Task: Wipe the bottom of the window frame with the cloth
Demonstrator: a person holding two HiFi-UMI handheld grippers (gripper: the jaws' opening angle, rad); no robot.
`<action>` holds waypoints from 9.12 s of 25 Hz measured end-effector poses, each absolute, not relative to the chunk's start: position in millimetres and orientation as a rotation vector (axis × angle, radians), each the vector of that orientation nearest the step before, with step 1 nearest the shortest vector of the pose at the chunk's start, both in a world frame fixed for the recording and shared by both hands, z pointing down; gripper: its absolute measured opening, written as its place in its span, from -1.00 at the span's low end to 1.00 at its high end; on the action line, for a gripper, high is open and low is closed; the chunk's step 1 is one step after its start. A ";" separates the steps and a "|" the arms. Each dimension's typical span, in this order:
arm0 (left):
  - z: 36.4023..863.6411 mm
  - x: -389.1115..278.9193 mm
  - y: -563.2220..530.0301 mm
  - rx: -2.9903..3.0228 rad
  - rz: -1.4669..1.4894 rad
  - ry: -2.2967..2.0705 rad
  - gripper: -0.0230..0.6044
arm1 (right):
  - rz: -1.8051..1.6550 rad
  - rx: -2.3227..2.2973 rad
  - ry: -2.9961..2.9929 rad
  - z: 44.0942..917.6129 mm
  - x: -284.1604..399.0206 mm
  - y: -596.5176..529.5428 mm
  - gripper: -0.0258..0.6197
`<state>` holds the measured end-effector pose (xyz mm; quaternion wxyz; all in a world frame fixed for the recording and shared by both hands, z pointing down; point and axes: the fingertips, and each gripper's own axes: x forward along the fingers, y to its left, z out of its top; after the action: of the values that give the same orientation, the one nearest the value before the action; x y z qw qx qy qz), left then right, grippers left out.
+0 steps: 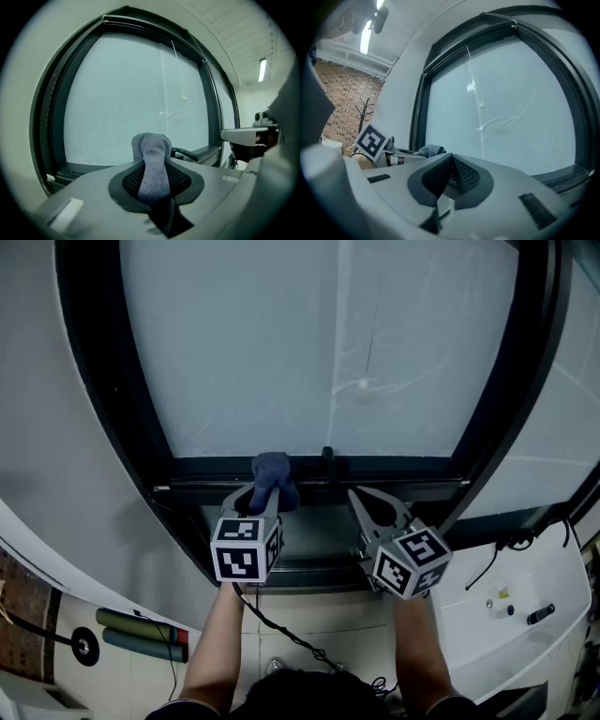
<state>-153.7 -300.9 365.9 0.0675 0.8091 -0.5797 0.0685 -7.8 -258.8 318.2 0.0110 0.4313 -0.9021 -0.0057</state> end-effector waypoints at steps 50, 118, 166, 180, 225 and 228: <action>425.4 -269.3 -421.5 1.990 0.745 -2.030 -0.69 | 0.001 1.406 -2.786 326.1 1.1 -262.7 -0.92; 427.5 -389.6 -407.8 1.627 0.966 -2.315 -0.70 | 0.003 1.385 -2.853 322.0 -11.8 -261.4 -0.92; 416.9 44.1 -424.8 2.048 0.568 -1.911 -0.66 | 0.053 1.797 -2.677 334.9 244.4 -212.0 -0.92; 421.1 82.2 -436.1 2.132 0.670 -1.821 -0.68 | 0.076 1.853 -2.602 347.5 270.3 -211.9 -0.92; 424.5 310.9 -428.5 2.530 0.764 -1.309 -0.68 | 0.110 2.139 -2.367 358.8 377.9 -193.9 -0.92; 425.2 283.6 -428.4 2.500 0.755 -1.352 -0.68 | 0.116 2.095 -2.404 360.4 364.6 -197.3 -0.92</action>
<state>283.6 -428.4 425.2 0.1004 0.8459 -0.4574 0.2554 364.6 -197.3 360.4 -0.0245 0.6564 -0.7531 0.0363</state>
